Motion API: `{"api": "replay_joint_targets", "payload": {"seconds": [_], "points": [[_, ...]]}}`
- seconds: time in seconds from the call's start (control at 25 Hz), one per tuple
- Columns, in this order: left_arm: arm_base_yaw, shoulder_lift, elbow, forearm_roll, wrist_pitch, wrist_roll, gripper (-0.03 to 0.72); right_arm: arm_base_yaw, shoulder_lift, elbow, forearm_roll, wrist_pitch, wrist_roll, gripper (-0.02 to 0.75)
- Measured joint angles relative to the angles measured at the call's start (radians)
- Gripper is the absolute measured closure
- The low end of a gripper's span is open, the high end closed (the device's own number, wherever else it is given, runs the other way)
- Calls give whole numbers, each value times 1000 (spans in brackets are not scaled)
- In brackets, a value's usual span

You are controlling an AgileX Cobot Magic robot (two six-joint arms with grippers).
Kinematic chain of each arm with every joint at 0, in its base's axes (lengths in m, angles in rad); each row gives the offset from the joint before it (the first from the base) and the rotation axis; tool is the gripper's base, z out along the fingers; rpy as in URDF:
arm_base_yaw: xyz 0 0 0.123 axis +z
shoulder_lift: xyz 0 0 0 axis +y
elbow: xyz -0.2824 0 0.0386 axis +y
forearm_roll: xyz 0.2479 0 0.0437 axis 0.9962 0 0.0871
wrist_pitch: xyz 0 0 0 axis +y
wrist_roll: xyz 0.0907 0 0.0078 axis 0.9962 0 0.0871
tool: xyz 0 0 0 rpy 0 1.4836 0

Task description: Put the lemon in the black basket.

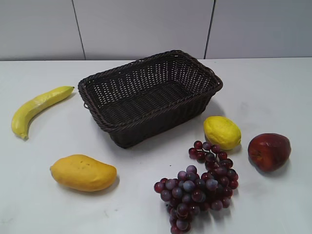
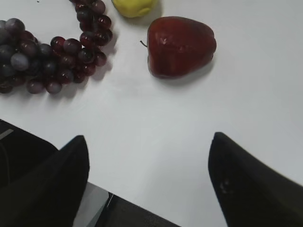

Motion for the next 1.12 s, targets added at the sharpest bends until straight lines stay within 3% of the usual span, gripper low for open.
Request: {"api": "replay_joint_targets", "payload": {"seconds": [0.28,0.64,1.12], "points": [[0,0,0,0,0,0,216,15,273,-174,6,-14,-32,146],[0,0,0,0,0,0,216,163,571,-343,6,-118,-40,147],[0,0,0,0,0,0,216,263,848,-389,-47,-295,-34,147]]}}
